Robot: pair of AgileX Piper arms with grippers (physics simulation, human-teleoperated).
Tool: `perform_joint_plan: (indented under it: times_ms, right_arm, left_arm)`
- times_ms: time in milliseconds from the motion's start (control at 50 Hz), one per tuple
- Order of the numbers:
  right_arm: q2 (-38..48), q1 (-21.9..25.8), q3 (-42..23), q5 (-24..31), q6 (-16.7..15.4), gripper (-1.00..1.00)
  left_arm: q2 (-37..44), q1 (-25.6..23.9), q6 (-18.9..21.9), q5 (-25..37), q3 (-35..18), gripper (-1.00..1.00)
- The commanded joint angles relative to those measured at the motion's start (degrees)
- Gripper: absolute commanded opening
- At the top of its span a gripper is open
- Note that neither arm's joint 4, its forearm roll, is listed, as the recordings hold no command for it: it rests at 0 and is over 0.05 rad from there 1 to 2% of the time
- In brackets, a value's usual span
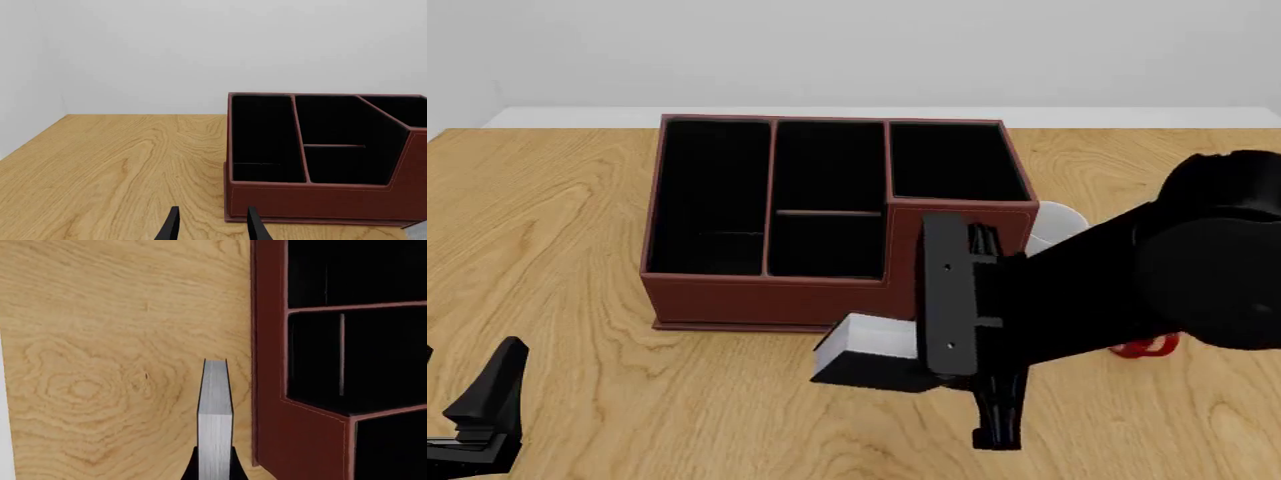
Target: Pick up the book and place it in the right compartment of the caddy.
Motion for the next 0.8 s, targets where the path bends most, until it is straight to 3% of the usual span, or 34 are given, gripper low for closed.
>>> perform_joint_plan:
  times_ms: [20, 180, 200, 420, 520, 700, 740, 760, 800]
  right_arm:
    - [-1.3, 1.9, -7.6, 4.8, 5.5, -1.00]
    - [-1.5, 1.4, -12.7, 8.9, 5.1, -1.00]
    - [-1.3, 0.5, -13.4, 9.8, 3.9, -1.00]
    - [0.1, 1.3, -26.2, 16.7, 6.6, -1.00]
    - [0.5, 1.6, -28.4, 18.2, 7.4, -1.00]
    - [1.1, -1.3, -30.4, 18.2, 4.6, -1.00]
    - [1.3, -2.4, -31.0, 18.2, 3.6, -1.00]
    - [1.4, -4.3, -31.5, 18.2, 1.5, -1.00]
    - [1.7, -4.4, -32.3, 18.2, 1.9, -1.00]
  left_arm:
    - [0.0, 0.0, 0.0, 0.0, 0.0, 1.00]
    - [0.0, 0.0, 0.0, 0.0, 0.0, 1.00]
    - [0.0, 0.0, 0.0, 0.0, 0.0, 1.00]
    - [0.0, 0.0, 0.0, 0.0, 0.0, 1.00]
    - [0.0, 0.0, 0.0, 0.0, 0.0, 1.00]
    - [0.0, 0.0, 0.0, 0.0, 0.0, 1.00]
    - [0.0, 0.0, 0.0, 0.0, 0.0, 1.00]
    - [0.0, 0.0, 0.0, 0.0, 0.0, 1.00]
    - [0.0, 0.0, 0.0, 0.0, 0.0, 1.00]
